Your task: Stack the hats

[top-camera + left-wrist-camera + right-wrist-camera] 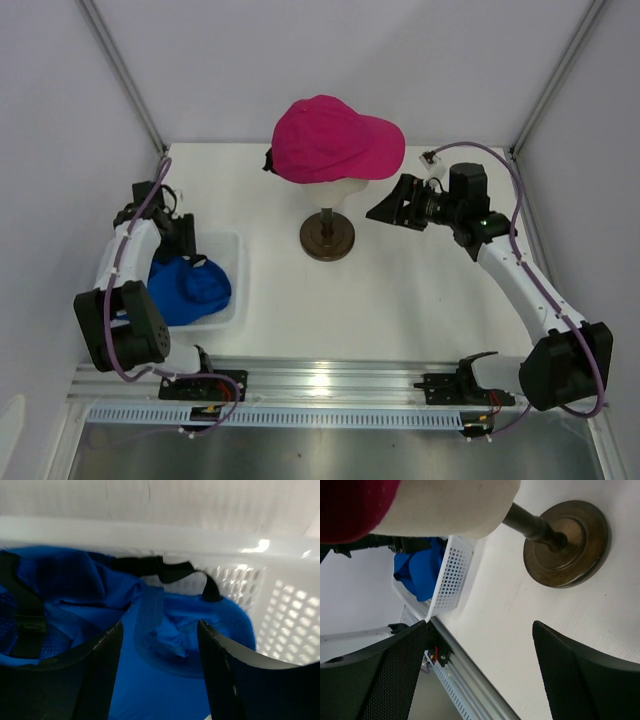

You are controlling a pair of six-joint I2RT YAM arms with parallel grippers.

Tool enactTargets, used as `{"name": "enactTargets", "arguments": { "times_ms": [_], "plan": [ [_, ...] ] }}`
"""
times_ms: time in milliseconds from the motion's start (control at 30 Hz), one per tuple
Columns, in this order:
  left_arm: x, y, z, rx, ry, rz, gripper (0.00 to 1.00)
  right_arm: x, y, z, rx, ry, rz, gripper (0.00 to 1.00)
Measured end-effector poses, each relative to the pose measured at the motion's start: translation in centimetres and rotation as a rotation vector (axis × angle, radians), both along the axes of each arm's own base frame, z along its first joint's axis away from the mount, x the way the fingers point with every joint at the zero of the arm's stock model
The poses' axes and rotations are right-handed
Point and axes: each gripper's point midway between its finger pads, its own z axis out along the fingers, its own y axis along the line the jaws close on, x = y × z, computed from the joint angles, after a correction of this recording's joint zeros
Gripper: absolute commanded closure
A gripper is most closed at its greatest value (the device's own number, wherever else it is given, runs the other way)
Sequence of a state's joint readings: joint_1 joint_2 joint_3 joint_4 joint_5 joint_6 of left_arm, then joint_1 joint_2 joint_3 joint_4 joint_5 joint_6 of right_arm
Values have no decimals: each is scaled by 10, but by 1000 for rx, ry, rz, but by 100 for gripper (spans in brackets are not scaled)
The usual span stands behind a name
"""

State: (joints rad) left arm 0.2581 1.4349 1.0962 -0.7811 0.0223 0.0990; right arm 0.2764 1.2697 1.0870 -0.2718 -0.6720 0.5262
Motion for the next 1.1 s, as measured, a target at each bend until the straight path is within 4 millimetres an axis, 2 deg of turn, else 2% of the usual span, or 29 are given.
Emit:
{"name": "enactTargets", "arguments": {
  "times_ms": [167,333,433,600,800,867,967,1100],
  "plan": [
    [-21,6,-23,47,90,-23,38,7,-4,-2,-30,-2,9,11],
    [-22,17,-34,104,134,-56,51,4,-3,-4,-29,13,30,12],
    [-22,20,-39,118,156,-88,50,3,-4,-5,-28,19,32,12],
    [-21,24,-31,154,138,-145,49,4,-5,-4,-28,19,27,12],
    [-8,21,15,223,-43,-273,46,4,-5,-4,-25,23,22,12],
    [-5,20,23,238,-75,-308,46,4,-5,-3,-25,23,22,12],
    [-3,21,19,233,-70,-345,46,4,-5,-3,-25,23,22,12],
    [-3,24,-8,179,4,-376,47,6,-5,-2,-28,20,14,12]
  ]
}}
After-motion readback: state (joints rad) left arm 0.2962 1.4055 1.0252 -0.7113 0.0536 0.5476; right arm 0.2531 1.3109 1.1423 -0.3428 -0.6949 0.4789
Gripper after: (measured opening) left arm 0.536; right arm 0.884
